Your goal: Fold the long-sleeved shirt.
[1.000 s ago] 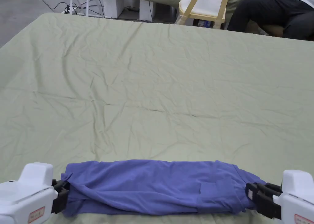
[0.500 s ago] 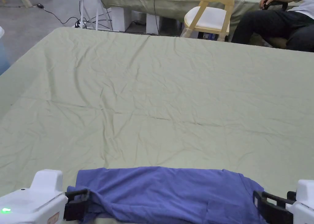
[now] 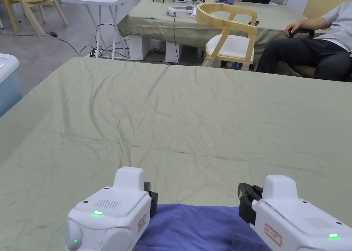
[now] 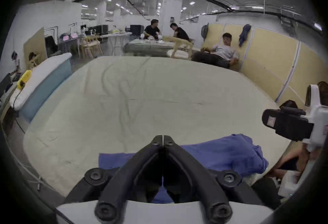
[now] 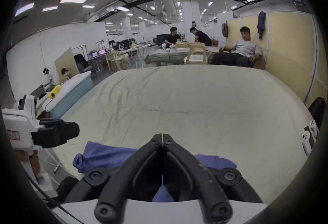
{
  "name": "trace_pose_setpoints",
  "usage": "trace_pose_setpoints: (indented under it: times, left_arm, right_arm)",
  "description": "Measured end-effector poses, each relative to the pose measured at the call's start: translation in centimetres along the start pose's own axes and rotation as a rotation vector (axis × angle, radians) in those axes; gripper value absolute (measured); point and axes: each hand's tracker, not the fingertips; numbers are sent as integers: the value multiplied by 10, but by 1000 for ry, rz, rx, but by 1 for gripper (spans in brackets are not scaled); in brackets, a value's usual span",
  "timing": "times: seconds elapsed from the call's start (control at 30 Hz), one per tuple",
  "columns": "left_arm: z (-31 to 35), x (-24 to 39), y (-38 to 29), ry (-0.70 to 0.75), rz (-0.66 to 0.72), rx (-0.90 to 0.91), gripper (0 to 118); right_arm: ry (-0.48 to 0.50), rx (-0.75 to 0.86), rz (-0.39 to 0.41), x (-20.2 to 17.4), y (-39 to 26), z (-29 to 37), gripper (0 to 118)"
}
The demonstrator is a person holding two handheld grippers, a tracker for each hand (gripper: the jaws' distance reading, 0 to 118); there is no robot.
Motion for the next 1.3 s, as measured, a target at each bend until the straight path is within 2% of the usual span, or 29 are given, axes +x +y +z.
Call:
trace_pose_setpoints:
  times: [0.23, 0.33, 0.4, 0.43, 0.47, 0.53, 0.57, 0.63, 0.77, 0.9, 1.07, 1.1, 1.2, 1.23, 1.3]
  left_arm:
    - [-7, -66, 6, -55, 157, -70, 0]
    - [-9, -103, 8, -47, 165, -93, 0]
    - [-13, -125, 5, -153, 197, -159, 2]
    - [-15, -133, 2, -175, 214, -159, 15]
    - [-18, -142, -1, -178, 217, -174, 39]
    - [-29, -156, -10, -191, 248, -228, 106]
    - [-35, -162, -14, -196, 256, -253, 112]
    - [-47, -174, -21, -172, 269, -273, 108]
    - [-71, -180, -41, -166, 297, -374, 107]
    - [-90, -172, -61, -172, 273, -461, 96]
    - [-96, -165, -67, -188, 210, -467, 95]
    - [-94, -165, -66, -192, 203, -452, 87]
    - [-92, -166, -67, -209, 201, -423, 31]
    - [-92, -163, -69, -230, 207, -417, 20]
    - [-94, -154, -71, -251, 180, -409, 18]
  right_arm:
    - [11, -37, 30, -2, -15, -2, 2]
    - [13, -45, 42, -3, -17, -4, 2]
    - [18, -51, 46, -3, -17, -7, 2]
    - [20, -54, 51, -3, -17, -8, 2]
    - [20, -56, 58, -4, -19, -9, 2]
    - [19, -66, 69, -5, -21, -11, 2]
    - [21, -71, 71, -5, -22, -12, 2]
    - [18, -82, 78, -5, -26, -13, 2]
    - [10, -100, 85, -4, -29, -15, 2]
    - [3, -111, 88, -3, -31, -17, 2]
    - [-3, -126, 89, -2, -34, -21, 2]
    - [-3, -130, 88, -2, -35, -22, 2]
    - [-2, -138, 81, -2, -39, -25, 2]
    - [-2, -142, 80, -3, -41, -26, 2]
    - [-1, -149, 81, -4, -43, -28, 2]
